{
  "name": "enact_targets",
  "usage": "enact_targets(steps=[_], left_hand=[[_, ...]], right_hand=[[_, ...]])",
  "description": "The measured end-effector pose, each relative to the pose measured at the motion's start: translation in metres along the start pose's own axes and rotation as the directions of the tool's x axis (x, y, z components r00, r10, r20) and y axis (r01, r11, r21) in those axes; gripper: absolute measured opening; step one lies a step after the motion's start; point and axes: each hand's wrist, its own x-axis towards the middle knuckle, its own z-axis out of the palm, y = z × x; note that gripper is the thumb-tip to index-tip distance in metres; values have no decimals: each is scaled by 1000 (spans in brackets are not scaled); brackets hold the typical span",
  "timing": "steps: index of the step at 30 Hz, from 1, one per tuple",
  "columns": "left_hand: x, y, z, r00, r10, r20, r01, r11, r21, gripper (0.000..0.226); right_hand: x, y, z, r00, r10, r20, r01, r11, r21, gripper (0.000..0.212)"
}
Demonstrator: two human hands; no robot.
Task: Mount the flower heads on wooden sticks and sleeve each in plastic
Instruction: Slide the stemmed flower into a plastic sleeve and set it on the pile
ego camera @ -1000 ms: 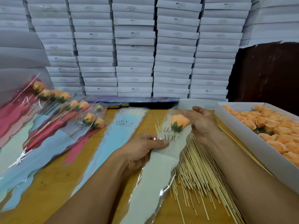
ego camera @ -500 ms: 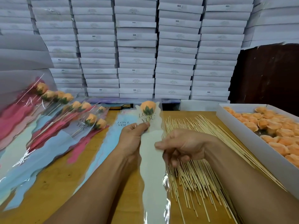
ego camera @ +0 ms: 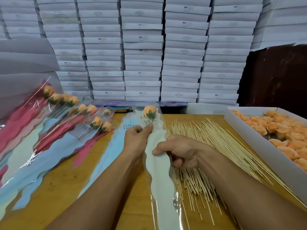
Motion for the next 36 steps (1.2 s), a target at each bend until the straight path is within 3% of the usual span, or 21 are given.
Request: enact_targets(steps=[3, 6, 10, 14, 19, 24, 29, 32, 36], left_hand=[[-4, 9, 2, 996, -90, 12, 90, 995, -33, 43], [-1, 22, 5, 986, -160, 50, 158, 987, 42, 34], [-5, 40, 11, 976, -154, 155, 96, 940, 328, 27], [-18, 50, 9, 945, -174, 276, -24, 806, 592, 28], [-31, 53, 1, 939, -159, 304, -18, 863, 506, 19], [-43, 50, -15, 916, -233, 326, 127, 941, 314, 39], [-37, 63, -66, 983, 71, 172, -130, 922, 364, 53], [-24, 81, -119, 959, 282, 41, -270, 854, 444, 47], [0, 104, -193, 852, 515, -96, -326, 665, 672, 48]], right_hand=[[1, 0, -2, 998, -27, -58, 30, 999, 42, 7], [5, 1, -8, 982, -54, -182, 69, 995, 75, 7], [13, 4, -13, 937, -83, -339, 121, 988, 94, 1], [18, 5, -20, 889, -113, -443, 178, 978, 107, 5], [21, 7, -23, 868, -157, -471, 243, 962, 126, 6], [18, 6, -17, 892, -235, -386, 293, 951, 98, 14], [8, 2, -14, 940, -266, -214, 291, 952, 98, 54], [7, 1, -15, 945, -240, -221, 258, 965, 57, 45], [9, 4, -18, 950, -216, -227, 217, 976, -25, 31]])
